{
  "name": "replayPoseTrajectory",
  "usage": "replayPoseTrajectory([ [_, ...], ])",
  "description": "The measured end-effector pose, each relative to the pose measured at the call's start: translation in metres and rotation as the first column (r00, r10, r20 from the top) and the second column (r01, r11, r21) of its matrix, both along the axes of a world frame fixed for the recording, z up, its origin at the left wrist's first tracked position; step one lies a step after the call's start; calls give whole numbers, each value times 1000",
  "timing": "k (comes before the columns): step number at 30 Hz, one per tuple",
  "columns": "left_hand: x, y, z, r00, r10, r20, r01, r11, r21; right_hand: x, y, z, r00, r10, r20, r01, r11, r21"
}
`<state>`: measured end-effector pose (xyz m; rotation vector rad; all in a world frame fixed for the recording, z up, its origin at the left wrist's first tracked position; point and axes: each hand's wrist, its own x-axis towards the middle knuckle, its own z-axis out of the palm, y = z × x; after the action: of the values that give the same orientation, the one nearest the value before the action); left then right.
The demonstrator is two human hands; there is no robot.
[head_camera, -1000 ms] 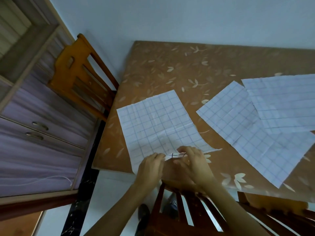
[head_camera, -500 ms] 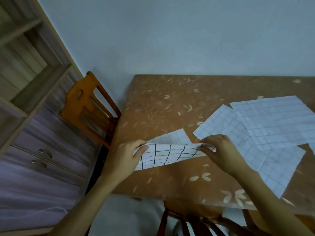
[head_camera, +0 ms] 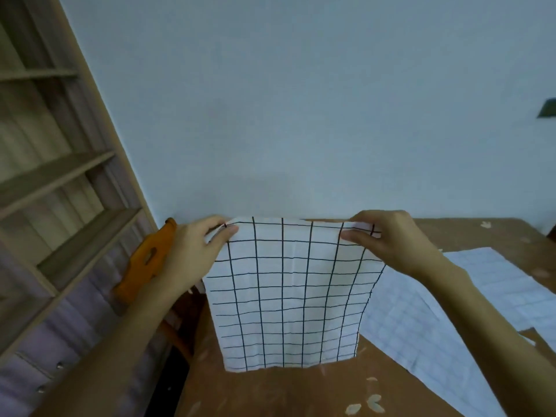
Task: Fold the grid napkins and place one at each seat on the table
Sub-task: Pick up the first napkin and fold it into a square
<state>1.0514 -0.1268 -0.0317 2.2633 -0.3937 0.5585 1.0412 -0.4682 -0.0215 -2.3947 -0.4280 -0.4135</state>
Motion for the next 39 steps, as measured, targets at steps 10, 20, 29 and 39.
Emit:
replayPoseTrajectory([
  [10, 18, 19, 52, 997, -81, 14, 79, 993, 92, -8, 13, 54, 999, 27, 28, -28, 999, 37],
  [20, 15, 32, 94, 996, -82, 22, 83, 996, -41, -20, 15, 98, 993, 14, 113, -21, 998, 59],
  [29, 15, 44, 102, 996, -70, 56, 89, 831, -549, -22, 26, 111, 998, 51, 43, -66, 857, 512],
  [39, 15, 49, 107, 991, -127, -44, 61, 719, -693, -10, 37, 39, 867, 346, -359, -28, 753, 657],
])
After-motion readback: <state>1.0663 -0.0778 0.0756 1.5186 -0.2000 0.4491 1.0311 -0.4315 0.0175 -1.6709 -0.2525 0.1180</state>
